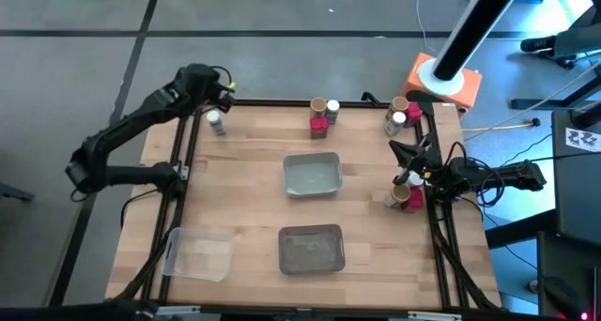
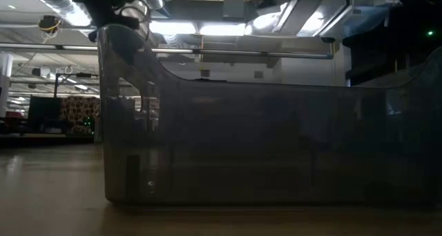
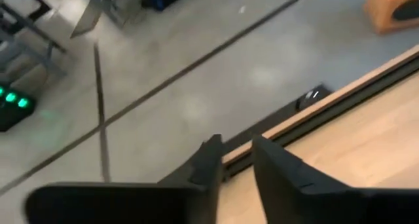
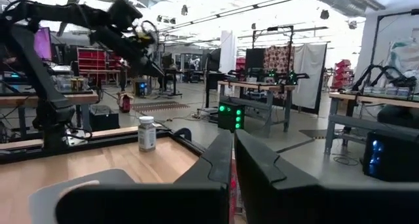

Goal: Sort spices by type
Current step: Put the top left white seasoning bottle into the gray bin

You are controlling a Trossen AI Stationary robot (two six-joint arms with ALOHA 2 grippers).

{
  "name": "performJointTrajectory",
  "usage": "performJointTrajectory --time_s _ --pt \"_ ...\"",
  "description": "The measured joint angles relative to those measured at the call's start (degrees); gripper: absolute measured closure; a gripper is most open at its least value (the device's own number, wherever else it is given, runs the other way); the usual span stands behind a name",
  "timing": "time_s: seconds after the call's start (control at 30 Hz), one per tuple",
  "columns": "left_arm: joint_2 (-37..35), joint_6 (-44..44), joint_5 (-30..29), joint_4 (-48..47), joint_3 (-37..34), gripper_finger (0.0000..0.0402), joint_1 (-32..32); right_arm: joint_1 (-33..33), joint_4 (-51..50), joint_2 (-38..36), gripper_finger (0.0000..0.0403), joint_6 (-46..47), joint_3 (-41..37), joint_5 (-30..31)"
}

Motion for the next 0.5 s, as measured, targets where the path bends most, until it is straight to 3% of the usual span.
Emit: performJointTrajectory --time_s 0.17,0.3,0.5 --pt "5.87 -1.66 2.15 -9.39 6.02 0.0239 3.95 0.00 -1.64 0.00 0.0382 0.74 -0.02 -3.51" --pt "10.58 -4.94 8.03 -17.29 10.66 0.0189 6.71 0.00 -1.72 -0.01 0.0382 0.97 -0.02 -3.58" --pt "14.75 -3.18 9.20 -20.65 11.16 0.0152 7.79 0.00 -3.24 0.00 0.0382 1.12 -0.03 -6.18"
